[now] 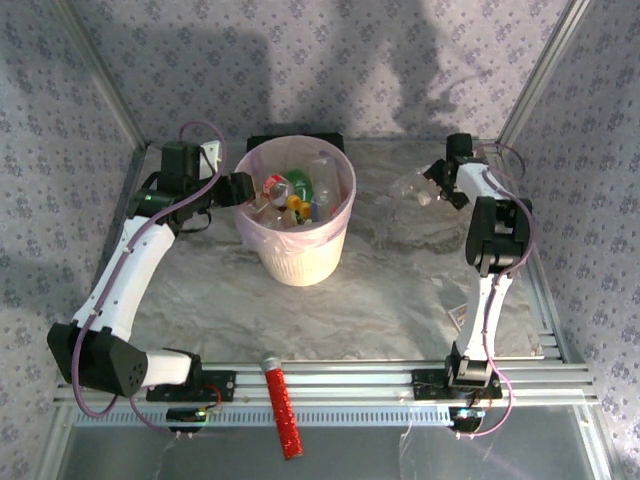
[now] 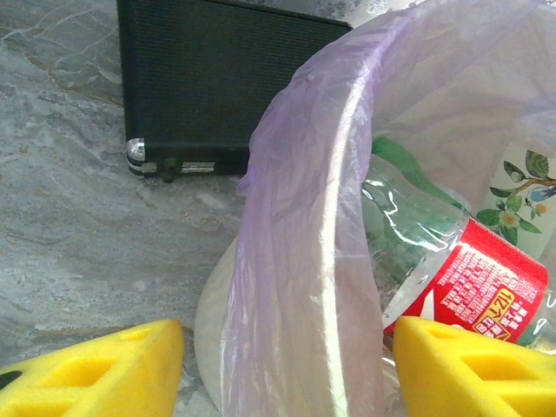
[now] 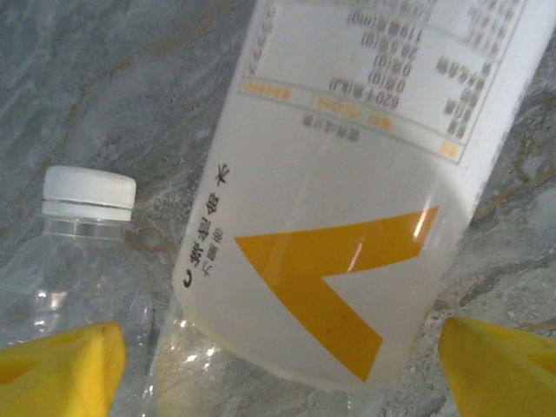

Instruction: Put the plastic bottles in the bin

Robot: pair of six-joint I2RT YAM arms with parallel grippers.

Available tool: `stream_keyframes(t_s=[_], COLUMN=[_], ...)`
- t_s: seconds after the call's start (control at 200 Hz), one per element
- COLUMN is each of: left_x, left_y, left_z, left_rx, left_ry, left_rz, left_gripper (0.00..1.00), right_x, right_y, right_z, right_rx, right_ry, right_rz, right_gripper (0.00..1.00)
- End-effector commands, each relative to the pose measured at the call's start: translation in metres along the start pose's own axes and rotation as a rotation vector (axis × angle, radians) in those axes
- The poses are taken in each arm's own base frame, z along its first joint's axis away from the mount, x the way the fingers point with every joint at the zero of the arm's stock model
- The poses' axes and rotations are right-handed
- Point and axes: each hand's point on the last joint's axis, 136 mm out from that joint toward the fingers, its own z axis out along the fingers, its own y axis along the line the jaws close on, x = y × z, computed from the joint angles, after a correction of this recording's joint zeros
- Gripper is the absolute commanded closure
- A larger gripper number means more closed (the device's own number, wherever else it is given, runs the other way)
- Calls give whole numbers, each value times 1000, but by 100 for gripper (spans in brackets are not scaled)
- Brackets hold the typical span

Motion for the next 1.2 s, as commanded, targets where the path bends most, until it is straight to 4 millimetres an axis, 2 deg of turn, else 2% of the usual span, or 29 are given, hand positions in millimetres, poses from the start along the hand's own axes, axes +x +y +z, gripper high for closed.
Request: stream_keyframes(t_s=[0.0,0.22,0.29,0.4,0.5,0.625,0.725,0.83,0.974,1.114,1.194], left_x=[-9,-7,-7,-7,-7,-6,-6,-6,-6,-6,-5], left_y=[-10,-9,-8,-8,-8,-7,-6,-6,-5,-5,-5], left_z=[-17,-15,-15,-16,-17,-16,-16,-14,-13,-12,-12], left_rx=[30,27,24,22,21,18,14,12,8,10,9], left_ry=[-41,-36,-35,-37,-39,-35,-32,-28,-28,-28,-25], left_rz=[14,12,12,13,12,12,14,13,13,13,14], left_gripper=[35,35,35,35,35,35,35,35,35,35,35], right_x=[7,14,14,15,16,23,30,44,81,119,133], right_y=[-7,-26,-29,-32,-35,-33,-15,18,77,115,130], right_z=[5,-8,-15,-32,-48,-76,-115,-166,-242,-306,-333], right_rx=[7,19,24,15,13,-20,-100,-205,-427,-550,-558], right_ry=[21,-1,-5,-32,-52,-66,-77,-87,-65,-53,-91], right_rz=[17,0,-13,-41,-71,-115,-169,-295,-460,-620,-691], right_gripper=[9,28,30,37,39,40,40,41,41,41,40])
